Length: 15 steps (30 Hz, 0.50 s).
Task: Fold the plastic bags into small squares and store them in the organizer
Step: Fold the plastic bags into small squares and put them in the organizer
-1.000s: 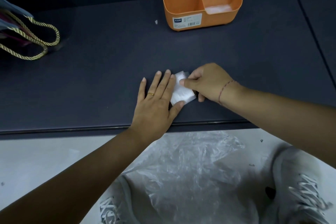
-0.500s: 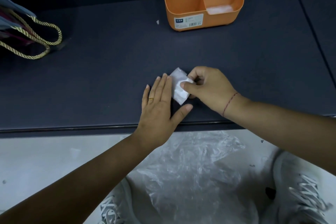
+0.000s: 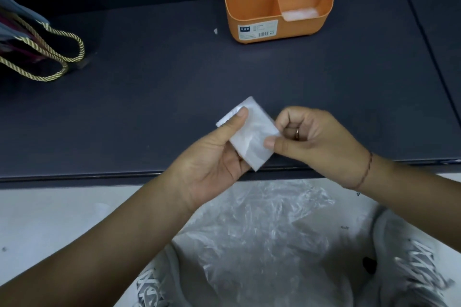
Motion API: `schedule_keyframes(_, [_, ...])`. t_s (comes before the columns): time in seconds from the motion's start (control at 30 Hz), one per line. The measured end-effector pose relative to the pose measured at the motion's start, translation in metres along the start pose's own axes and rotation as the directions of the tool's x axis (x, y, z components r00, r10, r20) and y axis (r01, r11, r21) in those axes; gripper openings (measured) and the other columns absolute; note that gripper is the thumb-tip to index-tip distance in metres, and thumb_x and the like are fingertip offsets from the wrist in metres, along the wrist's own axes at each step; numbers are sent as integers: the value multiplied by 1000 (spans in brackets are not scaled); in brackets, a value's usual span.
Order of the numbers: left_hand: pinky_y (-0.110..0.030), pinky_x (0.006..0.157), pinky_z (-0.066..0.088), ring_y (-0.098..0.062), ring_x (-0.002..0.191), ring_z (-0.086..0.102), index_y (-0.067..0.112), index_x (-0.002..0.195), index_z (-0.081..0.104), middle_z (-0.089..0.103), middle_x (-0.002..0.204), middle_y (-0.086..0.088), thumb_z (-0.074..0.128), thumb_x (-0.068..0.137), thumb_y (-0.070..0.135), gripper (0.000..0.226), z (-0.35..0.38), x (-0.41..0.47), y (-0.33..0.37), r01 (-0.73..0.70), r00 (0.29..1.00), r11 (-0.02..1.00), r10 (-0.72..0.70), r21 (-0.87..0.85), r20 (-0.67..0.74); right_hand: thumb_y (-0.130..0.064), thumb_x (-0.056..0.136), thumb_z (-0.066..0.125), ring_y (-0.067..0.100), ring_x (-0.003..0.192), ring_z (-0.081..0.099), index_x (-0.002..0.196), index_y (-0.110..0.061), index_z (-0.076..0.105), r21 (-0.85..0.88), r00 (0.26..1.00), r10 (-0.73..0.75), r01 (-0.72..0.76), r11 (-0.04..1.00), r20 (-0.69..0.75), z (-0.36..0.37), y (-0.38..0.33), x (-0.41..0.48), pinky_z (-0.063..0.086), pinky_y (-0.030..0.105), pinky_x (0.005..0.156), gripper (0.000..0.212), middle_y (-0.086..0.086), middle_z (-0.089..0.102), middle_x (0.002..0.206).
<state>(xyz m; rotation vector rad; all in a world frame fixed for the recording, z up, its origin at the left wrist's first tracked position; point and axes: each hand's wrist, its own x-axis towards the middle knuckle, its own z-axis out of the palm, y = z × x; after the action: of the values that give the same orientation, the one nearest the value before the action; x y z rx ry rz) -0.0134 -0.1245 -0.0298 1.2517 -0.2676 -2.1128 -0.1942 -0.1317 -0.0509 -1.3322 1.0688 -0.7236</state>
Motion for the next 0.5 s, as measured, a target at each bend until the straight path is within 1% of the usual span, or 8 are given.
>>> schedule_keyframes(0.1, [-35,91,56,-26,115,65,2,128,60,66,126,-14,63,82,25,51,-1,7,1,-33,998,999,32,-18,-45,0,85,68,0,58,53,74,-6,56,5,997,47,-47,999,54,0,2,-4,43,13,61,17,-11,59,61])
schedule_keyframes(0.2, [-31,81,60,-18,100,71,4,124,63,72,113,-5,62,80,13,45,-2,11,-2,-84,992,996,81,-33,-93,-1,84,70,10,70,61,79,-5,60,-17,996,77,-76,997,52,-1,2,-4,51,20,69,12,-1,65,73])
schedule_keyframes(0.27, [-29,79,60,-15,95,72,5,120,64,74,108,-4,61,81,7,40,-2,12,-3,-110,988,993,104,-47,-113,1,83,69,16,76,65,83,-8,62,-18,996,84,-84,996,32,-1,1,-3,53,25,75,12,4,69,83])
schedule_keyframes(0.33, [-27,79,60,-15,94,72,6,116,66,75,106,-5,59,84,0,33,-2,14,-3,-140,981,986,127,-86,-147,6,82,68,22,79,64,93,-14,62,6,996,87,-87,996,-24,0,1,-2,53,28,79,24,2,69,99])
schedule_keyframes(0.4, [-27,81,59,-15,94,73,6,113,66,75,104,-7,60,83,-5,32,-2,15,-3,-173,972,980,154,-99,-176,9,81,68,19,79,60,109,-22,57,65,988,119,-113,991,-102,0,2,0,52,25,81,43,-2,63,116])
schedule_keyframes(0.43, [-26,83,58,-16,97,72,7,114,66,74,106,-7,61,81,-5,35,-2,15,-3,-184,969,979,167,-82,-183,8,81,68,16,81,61,116,-24,54,104,981,147,-135,985,-127,1,2,1,53,24,82,50,-2,60,121])
schedule_keyframes(0.5, [-25,85,58,-17,101,71,7,117,65,73,112,-9,64,80,-2,39,-1,14,-4,-200,965,980,193,-22,-175,5,80,70,8,84,64,125,-24,50,168,969,204,-180,969,-139,2,3,2,53,22,84,57,-4,60,121])
